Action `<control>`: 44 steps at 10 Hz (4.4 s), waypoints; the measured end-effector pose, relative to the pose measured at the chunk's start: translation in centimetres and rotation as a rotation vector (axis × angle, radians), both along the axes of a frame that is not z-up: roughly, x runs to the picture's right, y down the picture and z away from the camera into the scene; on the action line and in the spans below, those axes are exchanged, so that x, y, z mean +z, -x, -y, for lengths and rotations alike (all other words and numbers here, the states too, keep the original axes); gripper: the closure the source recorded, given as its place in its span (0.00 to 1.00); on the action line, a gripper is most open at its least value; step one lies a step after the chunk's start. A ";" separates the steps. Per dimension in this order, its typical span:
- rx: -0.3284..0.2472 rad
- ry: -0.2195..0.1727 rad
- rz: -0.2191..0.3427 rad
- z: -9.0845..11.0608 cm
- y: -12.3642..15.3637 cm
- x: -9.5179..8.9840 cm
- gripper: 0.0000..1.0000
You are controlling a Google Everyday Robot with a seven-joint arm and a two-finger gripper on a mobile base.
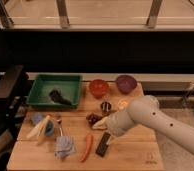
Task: Place pepper in red bowl
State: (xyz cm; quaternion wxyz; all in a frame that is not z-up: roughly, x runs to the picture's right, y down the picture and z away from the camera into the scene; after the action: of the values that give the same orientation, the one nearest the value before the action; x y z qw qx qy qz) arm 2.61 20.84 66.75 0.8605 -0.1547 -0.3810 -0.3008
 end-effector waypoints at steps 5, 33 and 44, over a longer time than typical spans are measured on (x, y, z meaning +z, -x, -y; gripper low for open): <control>0.024 -0.033 0.048 -0.6 3.0 -0.5 0.35; -0.087 0.147 0.076 -8.2 5.8 10.7 0.47; -0.017 0.157 0.113 -8.3 5.0 10.4 1.00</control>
State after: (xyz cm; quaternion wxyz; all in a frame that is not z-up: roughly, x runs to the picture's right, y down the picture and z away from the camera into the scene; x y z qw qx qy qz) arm -2.41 29.14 77.15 0.8202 -0.2078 -0.4501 -0.2856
